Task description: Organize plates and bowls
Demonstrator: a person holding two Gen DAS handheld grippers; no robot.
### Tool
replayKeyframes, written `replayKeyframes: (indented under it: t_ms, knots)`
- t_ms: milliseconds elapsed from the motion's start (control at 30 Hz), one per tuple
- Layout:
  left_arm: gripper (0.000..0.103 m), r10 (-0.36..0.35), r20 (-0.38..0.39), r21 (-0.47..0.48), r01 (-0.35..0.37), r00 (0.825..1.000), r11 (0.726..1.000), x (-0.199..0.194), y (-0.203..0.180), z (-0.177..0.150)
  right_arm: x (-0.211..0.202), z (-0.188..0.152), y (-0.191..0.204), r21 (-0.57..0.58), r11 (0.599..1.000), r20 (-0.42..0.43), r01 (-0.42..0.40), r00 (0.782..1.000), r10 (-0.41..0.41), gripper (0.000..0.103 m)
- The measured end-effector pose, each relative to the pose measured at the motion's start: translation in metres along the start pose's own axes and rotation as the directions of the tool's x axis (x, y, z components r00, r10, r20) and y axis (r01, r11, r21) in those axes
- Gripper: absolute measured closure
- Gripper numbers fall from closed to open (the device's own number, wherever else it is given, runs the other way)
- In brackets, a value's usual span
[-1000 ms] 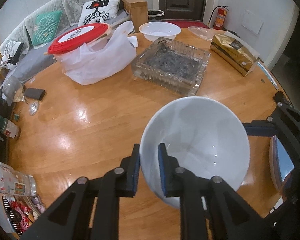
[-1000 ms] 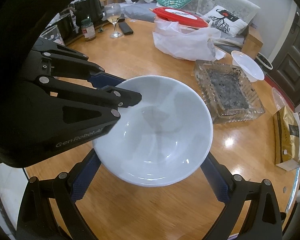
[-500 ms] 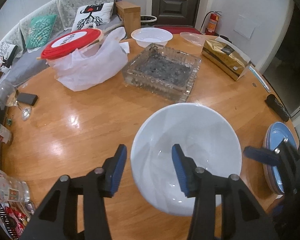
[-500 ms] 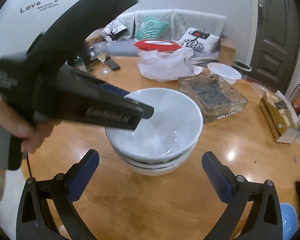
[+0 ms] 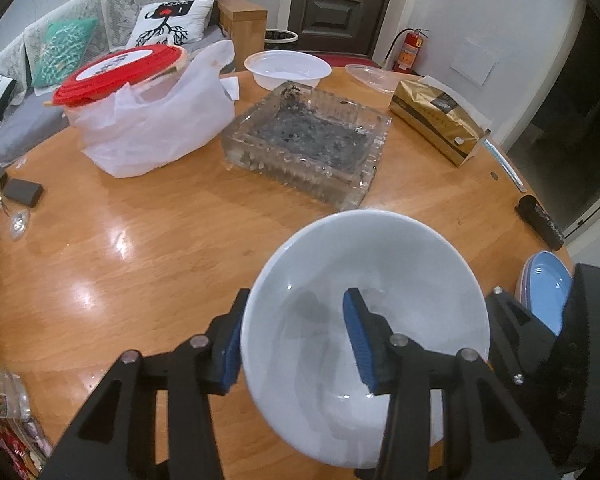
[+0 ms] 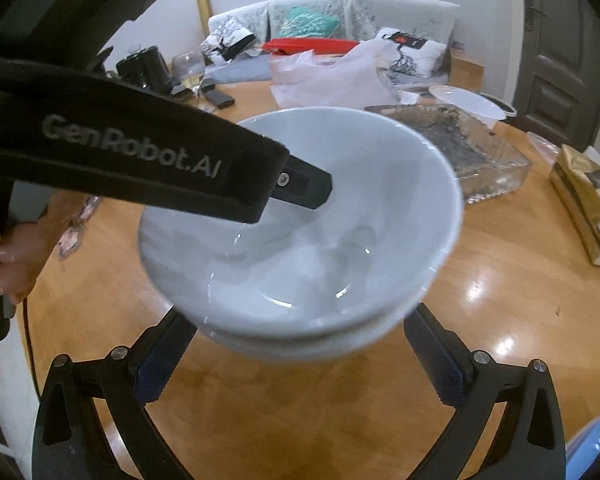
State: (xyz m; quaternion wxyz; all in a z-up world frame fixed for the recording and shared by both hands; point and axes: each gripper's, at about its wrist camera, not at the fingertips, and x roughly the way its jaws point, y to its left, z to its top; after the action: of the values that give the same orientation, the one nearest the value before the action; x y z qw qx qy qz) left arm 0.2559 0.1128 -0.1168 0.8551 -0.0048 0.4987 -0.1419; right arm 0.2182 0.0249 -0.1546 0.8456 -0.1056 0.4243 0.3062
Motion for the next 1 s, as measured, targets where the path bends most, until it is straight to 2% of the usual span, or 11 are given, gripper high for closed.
replayKeyframes:
  t_ms: [300, 567, 1000]
  knots:
    - [0.071, -0.075, 0.009, -0.044, 0.076, 0.997, 0.996, 0.004, 0.016, -0.001, 0.022, 0.008, -0.005, -0.003, 1.0, -0.046, -0.018, 0.999, 0.018, 0.001]
    - [0.08, -0.1, -0.006, -0.056, 0.1, 0.995, 0.993, 0.01, 0.025, -0.008, 0.042, 0.017, -0.006, -0.02, 1.0, -0.075, -0.009, 0.997, 0.008, 0.001]
    - [0.08, -0.146, -0.011, -0.075, 0.144, 0.989, 0.987, 0.012, 0.033, -0.012, 0.049, 0.021, -0.004, -0.068, 0.998, -0.077, -0.002, 0.997, -0.003, 0.0]
